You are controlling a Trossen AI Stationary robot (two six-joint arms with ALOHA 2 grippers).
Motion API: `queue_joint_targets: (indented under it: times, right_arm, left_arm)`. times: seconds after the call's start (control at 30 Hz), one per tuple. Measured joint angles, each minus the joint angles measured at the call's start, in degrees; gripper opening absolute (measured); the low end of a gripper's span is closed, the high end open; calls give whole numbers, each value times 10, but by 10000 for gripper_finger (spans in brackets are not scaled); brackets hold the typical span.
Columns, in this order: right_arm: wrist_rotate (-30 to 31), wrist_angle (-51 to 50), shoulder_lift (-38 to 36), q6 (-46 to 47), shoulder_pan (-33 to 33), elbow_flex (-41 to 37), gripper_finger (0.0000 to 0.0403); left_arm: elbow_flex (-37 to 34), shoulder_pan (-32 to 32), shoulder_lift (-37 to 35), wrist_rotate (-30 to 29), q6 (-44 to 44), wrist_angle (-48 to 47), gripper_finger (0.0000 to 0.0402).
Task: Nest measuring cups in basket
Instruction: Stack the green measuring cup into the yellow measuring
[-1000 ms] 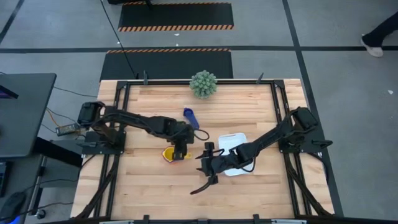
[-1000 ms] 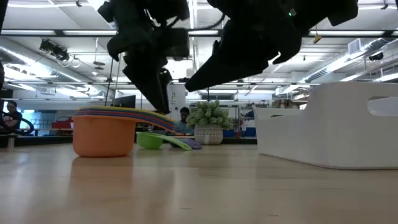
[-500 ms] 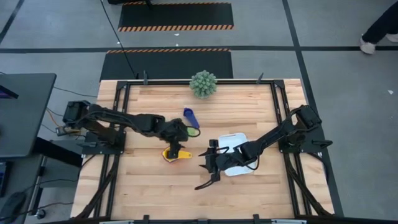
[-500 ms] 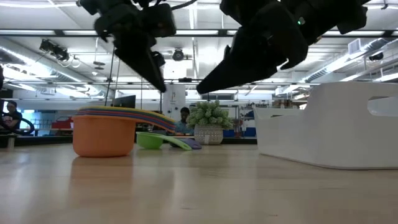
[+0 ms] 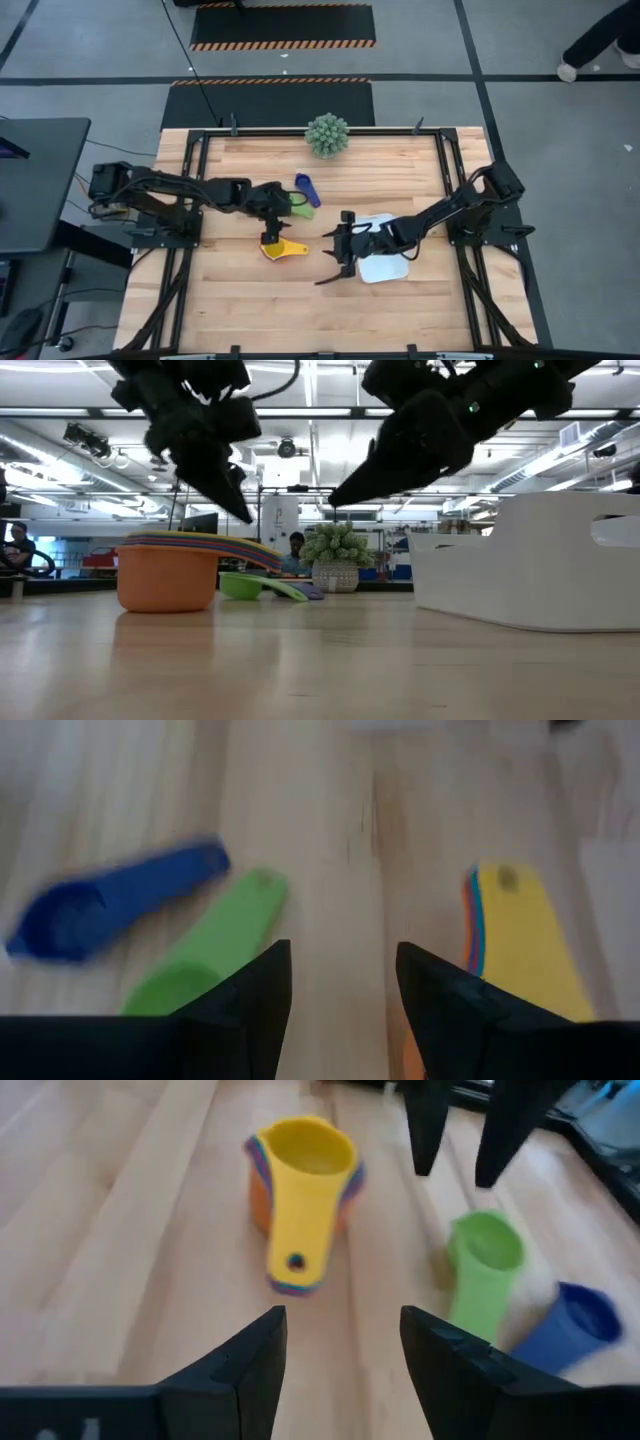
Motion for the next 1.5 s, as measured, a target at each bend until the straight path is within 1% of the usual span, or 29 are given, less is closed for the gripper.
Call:
queue_joint_targets:
  times: [0.03, 0.1, 0.17, 0.23, 0.27, 0.43, 0.5, 0.6, 0.63, 0.67, 0.73, 0.8, 0.87, 0.9, 0.97, 1.13, 1.27, 1.37, 1.5]
  right_arm:
    - [0, 6, -5, -2, -2, 0, 204]
    - [0, 1, -24, -9, -5, -7, 204]
    - [0, 2, -43, -17, -8, -17, 204]
    - [1, 5, -65, -20, -12, -37, 204]
    - [2, 6, -77, -19, -14, -49, 204]
    - [4, 82, -123, -15, -27, -119, 203]
    - [3, 111, -142, -8, -33, -152, 203]
    - [-8, 166, -150, 2, -39, -182, 203]
    - [-9, 169, -156, 4, -41, -194, 202]
    - [-12, 178, -153, 5, -42, -199, 202]
    - [-16, 198, -149, 8, -42, -211, 202]
    - [-15, 203, -144, 9, -42, -214, 202]
    - [-15, 205, -139, 9, -43, -215, 202]
    - [-15, 206, -139, 9, -43, -215, 202]
    - [-15, 212, -134, 9, -43, -213, 202]
    - [-17, 219, -134, 6, -43, -214, 202]
    - [-15, 222, -132, 2, -43, -212, 202]
    - [-19, 227, -129, 0, -44, -211, 202]
    - [-26, 230, -128, 0, -44, -211, 202]
  left_arm:
    - [-4, 3, -5, 1, 1, 13, 187]
    - [-18, 11, -24, 6, 4, -1, 187]
    - [-28, 19, -35, 12, 5, 40, 187]
    - [-43, 29, -55, 15, 6, 26, 187]
    - [-47, 33, -63, 15, 6, 45, 187]
    - [-77, 63, -83, 14, 14, 58, 187]
    - [-79, 75, -82, 13, 15, 60, 187]
    - [-78, 92, -72, -3, 15, 64, 187]
    - [-77, 96, -66, -8, 15, 69, 187]
    - [-73, 97, -59, -14, 17, 82, 187]
    - [-73, 99, -51, -16, 20, 69, 187]
    - [-65, 98, -33, -16, 21, 88, 187]
    - [-70, 98, -25, -17, 29, 67, 187]
    - [-67, 98, -20, -16, 40, 76, 187]
    - [-68, 98, -16, -21, 62, 46, 187]
    - [-63, 98, -14, -30, 94, 28, 187]
    - [-48, 98, -14, -31, 86, 20, 177]
    - [-33, 97, -14, -17, 69, 10, 168]
    - [-21, 86, 2, -13, 57, -2, 158]
